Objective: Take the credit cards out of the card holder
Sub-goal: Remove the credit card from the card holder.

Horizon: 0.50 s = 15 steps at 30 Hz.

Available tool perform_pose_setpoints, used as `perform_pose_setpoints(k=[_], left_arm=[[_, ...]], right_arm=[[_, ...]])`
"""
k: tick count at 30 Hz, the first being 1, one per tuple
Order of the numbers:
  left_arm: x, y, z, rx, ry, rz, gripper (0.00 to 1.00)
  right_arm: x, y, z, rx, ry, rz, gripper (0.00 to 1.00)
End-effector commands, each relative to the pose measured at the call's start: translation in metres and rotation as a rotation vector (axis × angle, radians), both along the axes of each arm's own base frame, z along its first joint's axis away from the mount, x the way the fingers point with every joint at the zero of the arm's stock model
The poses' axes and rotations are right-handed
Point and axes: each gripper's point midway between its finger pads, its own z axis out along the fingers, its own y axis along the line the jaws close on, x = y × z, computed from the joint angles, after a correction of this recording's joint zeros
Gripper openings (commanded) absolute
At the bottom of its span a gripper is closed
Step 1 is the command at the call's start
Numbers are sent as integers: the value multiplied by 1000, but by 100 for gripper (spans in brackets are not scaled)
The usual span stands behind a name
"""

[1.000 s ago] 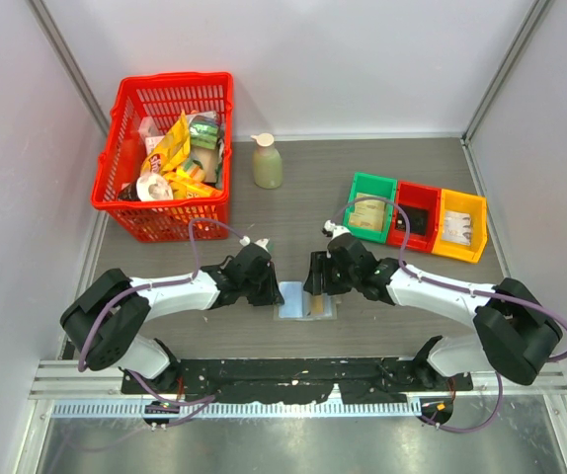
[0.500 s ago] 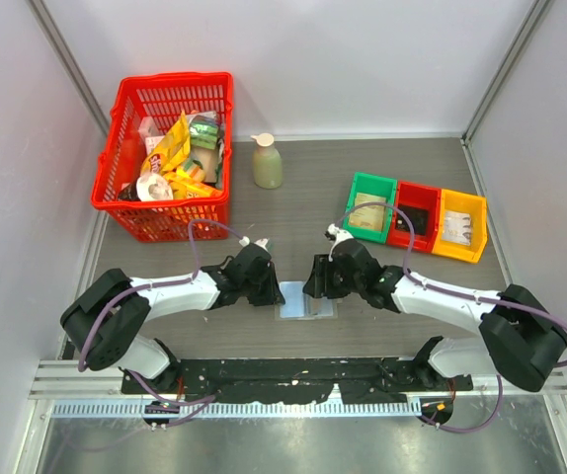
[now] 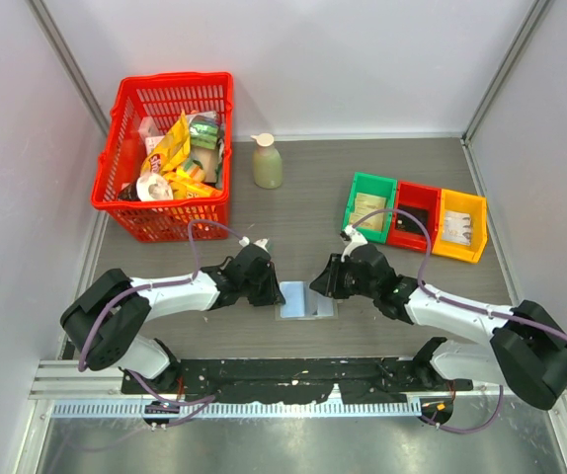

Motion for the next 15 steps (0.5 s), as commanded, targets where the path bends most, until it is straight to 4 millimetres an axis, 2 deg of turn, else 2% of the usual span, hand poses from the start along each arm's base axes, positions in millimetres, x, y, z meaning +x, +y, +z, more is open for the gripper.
perform_pose_setpoints(k=[1, 5, 9, 15], left_arm=[[-3, 1, 1, -5, -3, -3, 10], [-3, 1, 0, -2, -2, -2, 9], [-3, 1, 1, -5, -5, 0, 9], [-4, 1, 1, -6, -4, -1, 9]], right_arm=[[5, 10, 11, 63, -31, 12, 22], [2, 14, 7, 81, -20, 37, 17], [1, 23, 14, 132, -32, 65, 15], [-1, 30, 17, 159, -33, 100, 23]])
